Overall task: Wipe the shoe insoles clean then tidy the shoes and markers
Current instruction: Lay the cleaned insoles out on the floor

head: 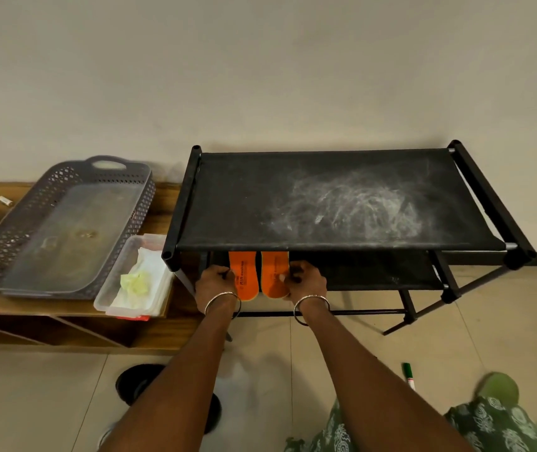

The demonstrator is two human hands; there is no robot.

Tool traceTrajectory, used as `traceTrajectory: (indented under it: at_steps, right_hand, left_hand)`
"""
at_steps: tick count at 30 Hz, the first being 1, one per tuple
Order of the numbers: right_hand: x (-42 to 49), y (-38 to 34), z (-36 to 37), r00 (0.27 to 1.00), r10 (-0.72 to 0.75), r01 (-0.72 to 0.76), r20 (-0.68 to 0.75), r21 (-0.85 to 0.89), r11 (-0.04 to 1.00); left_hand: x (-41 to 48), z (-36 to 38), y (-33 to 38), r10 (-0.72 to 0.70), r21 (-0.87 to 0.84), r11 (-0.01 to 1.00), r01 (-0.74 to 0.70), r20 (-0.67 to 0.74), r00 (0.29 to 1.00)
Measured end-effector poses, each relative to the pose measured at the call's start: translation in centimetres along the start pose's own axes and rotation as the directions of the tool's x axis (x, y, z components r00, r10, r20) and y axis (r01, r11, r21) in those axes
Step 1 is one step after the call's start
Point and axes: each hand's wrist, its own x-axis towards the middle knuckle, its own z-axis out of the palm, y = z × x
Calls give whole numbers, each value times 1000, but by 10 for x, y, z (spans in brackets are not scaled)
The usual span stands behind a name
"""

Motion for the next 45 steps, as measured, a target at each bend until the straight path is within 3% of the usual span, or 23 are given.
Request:
traceTrajectory:
  at_steps: [3, 6, 9, 13, 17, 20, 25, 28, 31, 34, 38, 45]
  right_hand:
    - [-3, -1, -2, 1000, 21, -21, 4, -25, 999]
    - [-12, -5, -13, 997, 21, -30, -68, -134, 990]
    - [-22, -1, -30, 986, 121, -129, -114, -65, 990]
    - [-33, 16, -65, 987, 135, -135, -86, 1, 991]
    - [-28, 70, -131, 978, 145, -143, -150, 24, 989]
    - [-22, 116, -192, 950, 234, -208, -206, 142, 968]
    - [-69, 146, -286, 883, 361, -253, -301, 341, 905]
    - [-84, 199, -326, 825, 464, -324, -324, 402, 856]
    - [-85, 299, -352, 747, 573, -428, -336, 416, 802]
    - [-99, 368, -359, 670, 664, -492, -331, 472, 732]
    - [-120, 388, -362, 562, 757, -554, -333, 527, 644]
    - [-113, 518, -330, 473, 846, -700, -245, 479, 530]
  left_hand:
    - [-11, 2, -1, 15, 6, 1000, -15, -23, 1000]
    - [-41, 5, 5, 19, 21, 1000, -16, -135, 991]
    - [-78, 8, 10, 0, 53, 999, 9, -156, 988]
    - [-122, 16, 21, 14, 73, 997, -12, -26, 1000]
    - [-160, 30, 56, 157, 38, 986, -165, 158, 975]
    - [-190, 51, 95, 256, 12, 963, -269, 265, 930]
    - [-257, 120, 147, 325, 12, 930, -367, 437, 839]
    - [-302, 172, 162, 328, 32, 908, -417, 562, 759]
    - [-341, 234, 162, 266, 30, 921, -389, 682, 681]
    - [-363, 290, 144, 151, 81, 943, -323, 761, 631]
    - [-377, 353, 122, 37, 184, 937, -298, 795, 605]
    - [-389, 457, 70, 17, 292, 826, -481, 842, 539]
